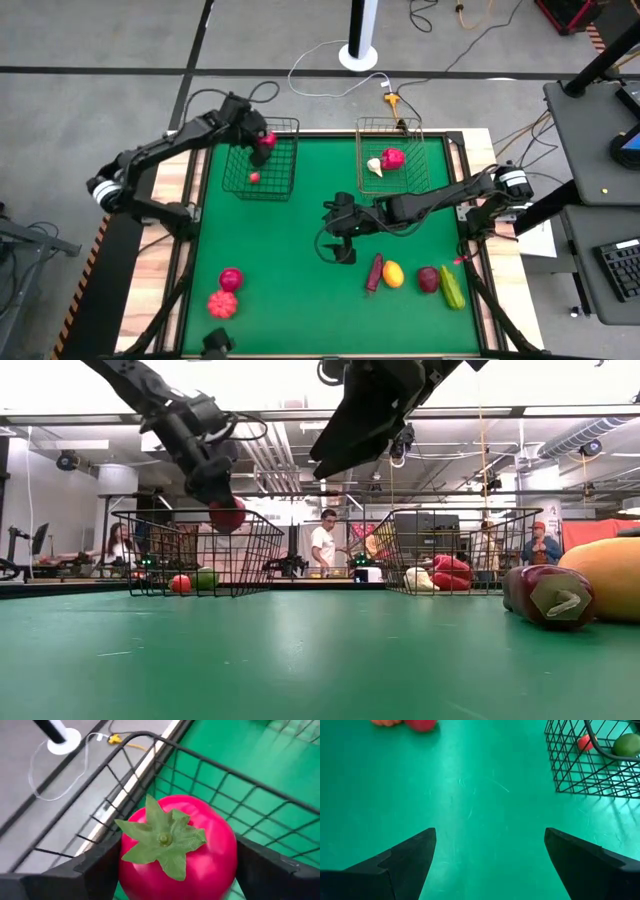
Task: Sort produce into baskets
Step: Put the right tomato into the black wire basket, then put the chili pepper into the gold wire basket
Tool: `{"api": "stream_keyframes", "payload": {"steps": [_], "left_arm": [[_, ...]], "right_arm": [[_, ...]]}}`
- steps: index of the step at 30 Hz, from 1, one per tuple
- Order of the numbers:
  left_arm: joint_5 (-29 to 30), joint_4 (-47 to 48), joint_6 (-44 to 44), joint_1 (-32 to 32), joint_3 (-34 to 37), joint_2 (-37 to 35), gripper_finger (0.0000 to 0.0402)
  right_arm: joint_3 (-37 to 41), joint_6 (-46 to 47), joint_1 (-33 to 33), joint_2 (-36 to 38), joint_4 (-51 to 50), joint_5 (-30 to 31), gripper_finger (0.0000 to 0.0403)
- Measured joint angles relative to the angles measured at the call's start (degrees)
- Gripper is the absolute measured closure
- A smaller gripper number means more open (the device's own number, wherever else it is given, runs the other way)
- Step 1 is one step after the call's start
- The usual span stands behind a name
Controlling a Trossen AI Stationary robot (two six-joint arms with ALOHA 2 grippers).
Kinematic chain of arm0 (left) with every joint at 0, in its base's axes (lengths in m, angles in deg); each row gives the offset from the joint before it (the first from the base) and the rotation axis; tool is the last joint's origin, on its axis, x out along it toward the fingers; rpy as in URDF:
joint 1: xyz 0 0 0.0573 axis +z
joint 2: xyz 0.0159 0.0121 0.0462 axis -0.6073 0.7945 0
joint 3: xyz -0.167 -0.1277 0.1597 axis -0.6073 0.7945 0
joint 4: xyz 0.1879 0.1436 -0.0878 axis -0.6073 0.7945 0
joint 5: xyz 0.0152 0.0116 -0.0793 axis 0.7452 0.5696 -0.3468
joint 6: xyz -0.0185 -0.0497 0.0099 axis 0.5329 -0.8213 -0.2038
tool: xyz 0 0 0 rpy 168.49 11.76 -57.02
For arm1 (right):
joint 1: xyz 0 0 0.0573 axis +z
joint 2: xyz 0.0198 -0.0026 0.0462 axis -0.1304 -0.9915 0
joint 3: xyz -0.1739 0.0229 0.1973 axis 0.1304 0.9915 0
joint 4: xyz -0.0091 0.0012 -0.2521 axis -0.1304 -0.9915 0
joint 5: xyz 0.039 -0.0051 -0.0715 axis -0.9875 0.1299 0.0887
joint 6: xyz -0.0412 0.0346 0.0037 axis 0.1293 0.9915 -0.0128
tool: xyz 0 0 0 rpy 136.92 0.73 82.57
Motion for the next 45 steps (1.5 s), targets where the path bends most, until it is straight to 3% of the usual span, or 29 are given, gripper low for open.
{"api": "stream_keyframes", "payload": {"steps": [10,17,39,45], "left_arm": [[1.1,-0.5,1.4,-0.1,-2.4,10.0,0.0093],[1.1,-3.9,0.2,-0.5,-2.3,13.0,0.0093],[1.5,-5.7,-1.8,-0.6,-2.3,15.0,0.0052],[1.5,-5.1,-3.0,-0.8,-2.3,11.9,0.0052]], "right_arm": [[0.4,0.2,0.0,0.0,0.1,0.0,0.0039],[1.1,0.2,0.0,0.0,0.1,0.0,0.0039],[1.5,1.1,0.0,-0.1,0.1,0.0,0.0039],[1.5,1.3,0.0,0.6,-0.7,0.0,0.0039]]}}
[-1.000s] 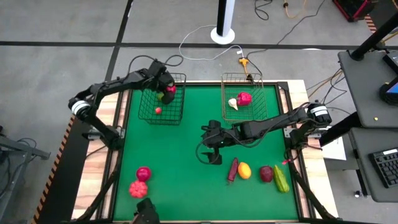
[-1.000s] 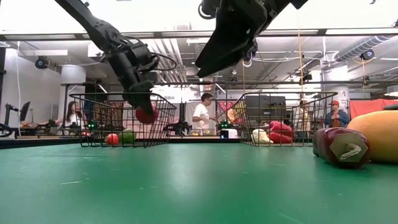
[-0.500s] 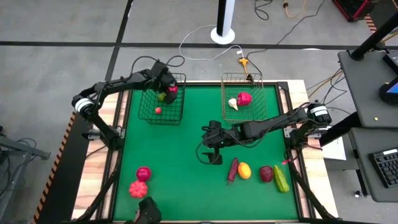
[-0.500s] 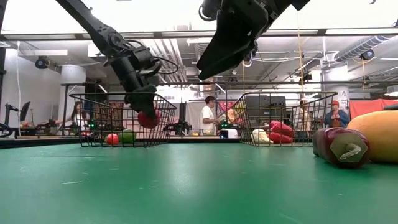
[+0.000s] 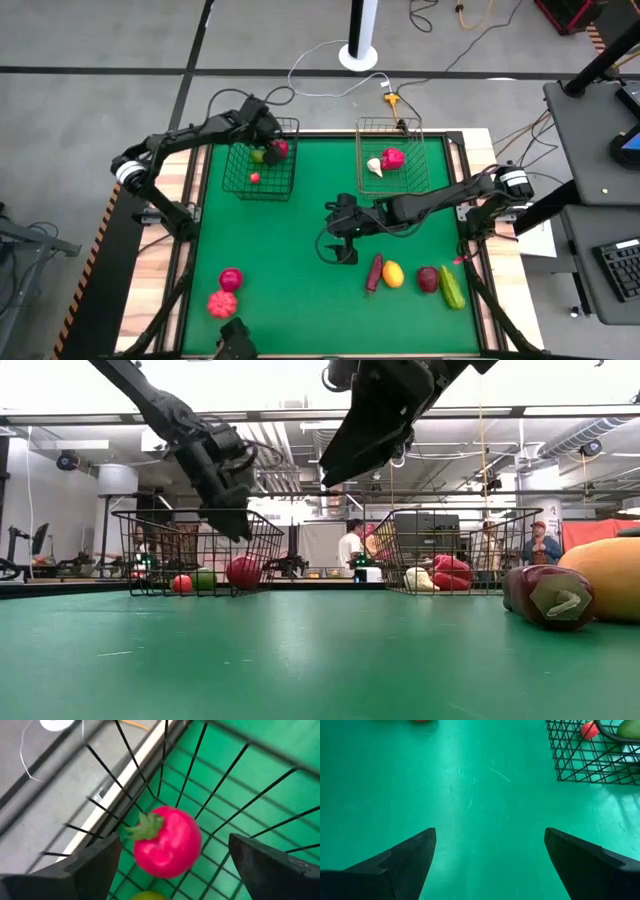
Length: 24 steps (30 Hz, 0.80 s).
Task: Sort produce into baskets
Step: Put the chili pepper into the gold wire basket
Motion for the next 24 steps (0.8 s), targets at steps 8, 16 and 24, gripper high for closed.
{"api": "stream_keyframes", "payload": {"steps": [8,16,24], "left_arm": [[-7.1,3.8,-6.3,-6.5,1.6,-11.7,0.0052],[7.1,1.9,-14.3,-32.6,6.5,-22.8,0.0051],[39.6,-1.4,-22.9,-62.4,7.5,-25.5,0.0051]], "right_arm": [[0.0,5.8,1.2,4.7,-8.2,0.0,0.0039],[-0.1,10.4,7.3,7.3,-21.5,0.0,0.0039],[-1.5,18.9,14.7,5.9,-31.1,-0.1,0.0039]]}}
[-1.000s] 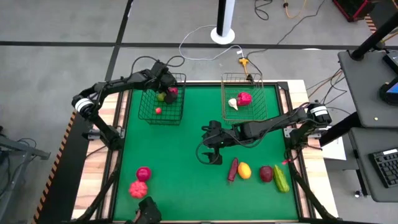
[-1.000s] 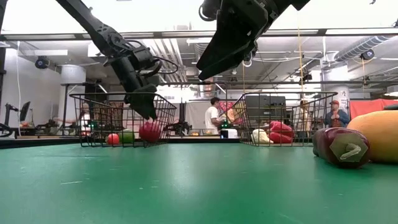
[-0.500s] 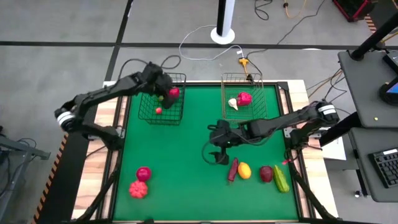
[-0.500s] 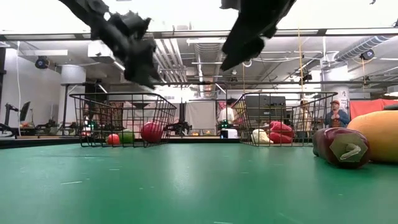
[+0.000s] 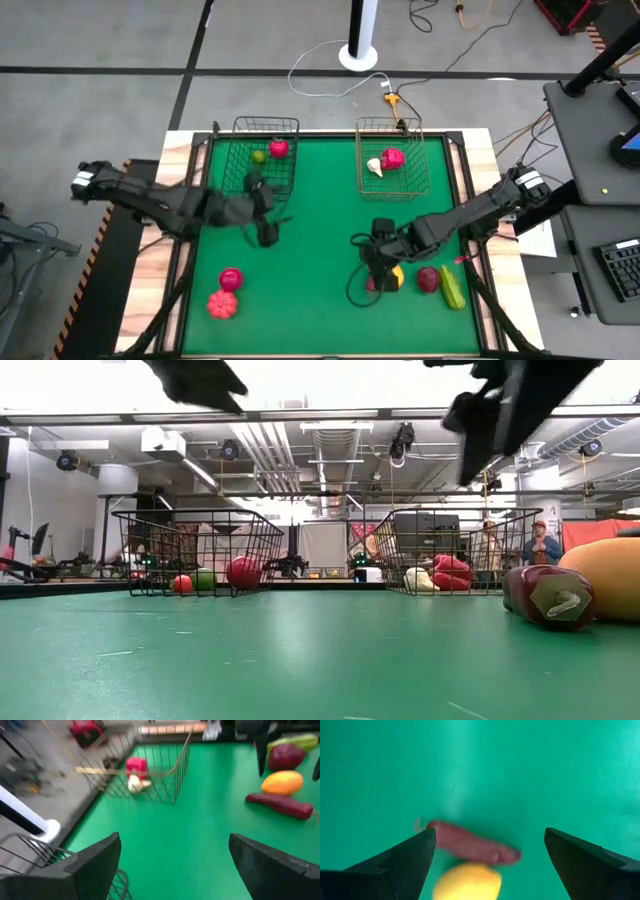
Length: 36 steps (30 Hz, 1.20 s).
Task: Sort produce into baskets
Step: Put the chili pepper into the gold wire basket
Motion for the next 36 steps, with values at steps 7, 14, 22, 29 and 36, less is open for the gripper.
{"api": "stream_keyframes", "payload": {"steps": [7,14,22,29,36], "left_arm": [[17.4,-0.7,-6.0,-15.0,0.0,2.0,0.0051],[20.0,-1.0,-8.6,-17.7,0.0,2.7,0.0051],[20.5,-0.9,-7.7,-17.6,0.0,2.7,0.0051],[20.6,-0.8,-7.8,-17.5,0.0,2.7,0.0051],[20.6,-0.6,-7.8,-17.4,0.0,2.7,0.0051]], "right_arm": [[-3.1,2.9,4.7,-3.6,-3.3,0.0,0.0039],[-7.5,-2.9,6.8,-11.2,-4.9,0.0,0.0039],[-7.9,-13.9,6.8,-17.0,-7.7,0.1,0.0039],[-7.8,-21.0,5.1,-22.4,-6.9,-0.1,0.0039],[-7.9,-24.4,2.9,-24.8,-5.9,-1.4,0.0039]]}}
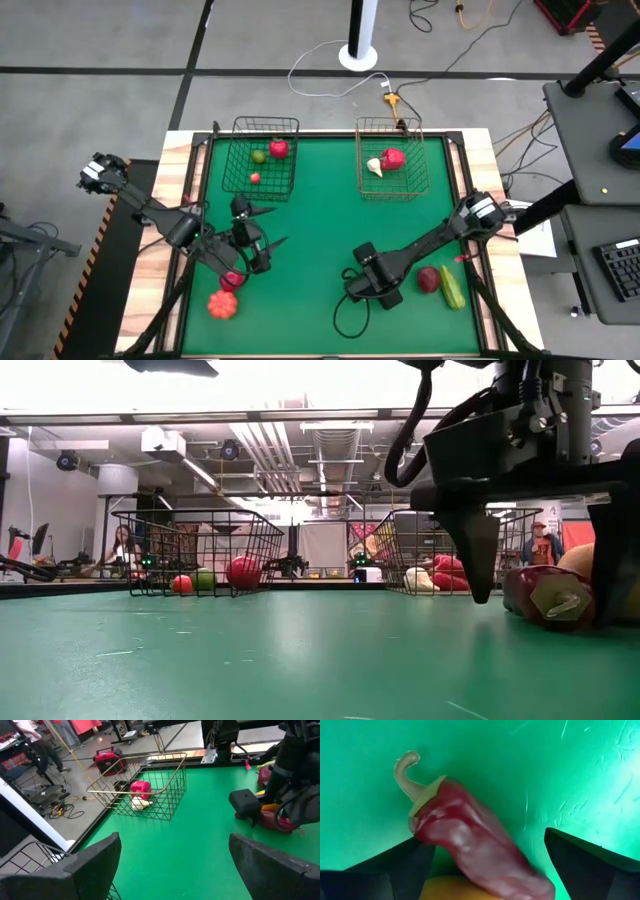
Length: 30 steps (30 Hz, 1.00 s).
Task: Sort produce into baskets
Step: Put the chili pepper into the gold wire basket
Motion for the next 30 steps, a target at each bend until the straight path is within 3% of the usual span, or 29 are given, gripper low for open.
{"api": "stream_keyframes", "payload": {"steps": [6,15,20,25,30], "left_arm": [[1.4,0.0,0.0,0.2,0.0,0.0,0.0051],[1.5,0.0,0.0,0.3,0.0,0.0,0.0051],[3.2,-0.1,-0.6,0.3,0.2,0.0,0.0051],[4.3,-0.1,-1.2,0.3,0.5,0.0,0.0051],[4.3,-0.1,-2.1,0.3,0.5,0.0,0.0051]], "right_arm": [[0.1,-1.9,-1.5,0.5,1.5,-0.6,0.0071],[0.2,-4.1,-2.2,0.8,3.5,0.2,0.0205],[0.1,-4.9,-3.3,2.6,5.8,4.5,0.027],[-3.4,-5.8,-5.2,6.5,5.2,10.6,0.0279],[-7.8,-4.7,-9.9,13.0,2.5,16.8,0.0263]]}}
